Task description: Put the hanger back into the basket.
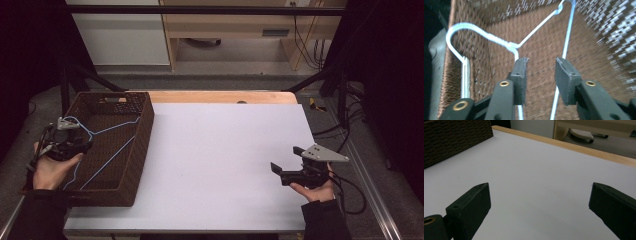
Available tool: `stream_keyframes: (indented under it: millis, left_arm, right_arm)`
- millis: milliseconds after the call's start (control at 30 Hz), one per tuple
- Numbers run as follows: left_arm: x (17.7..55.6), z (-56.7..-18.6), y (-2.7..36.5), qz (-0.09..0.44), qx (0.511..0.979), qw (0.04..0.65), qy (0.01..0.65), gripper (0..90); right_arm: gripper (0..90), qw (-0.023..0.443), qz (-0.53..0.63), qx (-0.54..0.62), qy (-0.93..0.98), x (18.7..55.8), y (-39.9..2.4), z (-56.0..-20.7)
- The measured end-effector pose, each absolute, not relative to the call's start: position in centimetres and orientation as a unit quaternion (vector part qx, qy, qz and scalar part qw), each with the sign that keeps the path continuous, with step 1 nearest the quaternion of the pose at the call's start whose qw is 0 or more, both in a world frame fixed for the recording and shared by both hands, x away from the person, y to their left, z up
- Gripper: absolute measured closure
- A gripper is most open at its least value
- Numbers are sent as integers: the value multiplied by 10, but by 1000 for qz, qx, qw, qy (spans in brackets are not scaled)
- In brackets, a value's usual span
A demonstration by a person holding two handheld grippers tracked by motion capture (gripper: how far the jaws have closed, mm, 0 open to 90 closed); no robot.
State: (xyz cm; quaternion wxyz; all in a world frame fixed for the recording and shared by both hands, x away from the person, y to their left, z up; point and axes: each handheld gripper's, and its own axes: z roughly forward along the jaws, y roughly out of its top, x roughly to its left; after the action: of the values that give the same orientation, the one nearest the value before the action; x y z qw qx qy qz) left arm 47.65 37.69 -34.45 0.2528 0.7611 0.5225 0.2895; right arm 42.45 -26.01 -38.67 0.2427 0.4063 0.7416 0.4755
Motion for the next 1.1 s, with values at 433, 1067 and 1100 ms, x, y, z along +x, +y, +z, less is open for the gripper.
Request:
stream_keyframes:
  millis: [433, 1067, 1100]
  left_arm:
    - [436, -320, 320, 290, 736, 430, 436, 372]
    - [417, -351, 243, 253, 749, 502, 350, 117]
    - [418, -356, 241, 250, 748, 507, 347, 116]
  right_arm:
    - [42, 239, 483, 409, 737, 424, -260, -386]
    - [44, 236, 490, 407, 734, 423, -262, -386]
    - [44, 236, 490, 403, 736, 423, -262, -387]
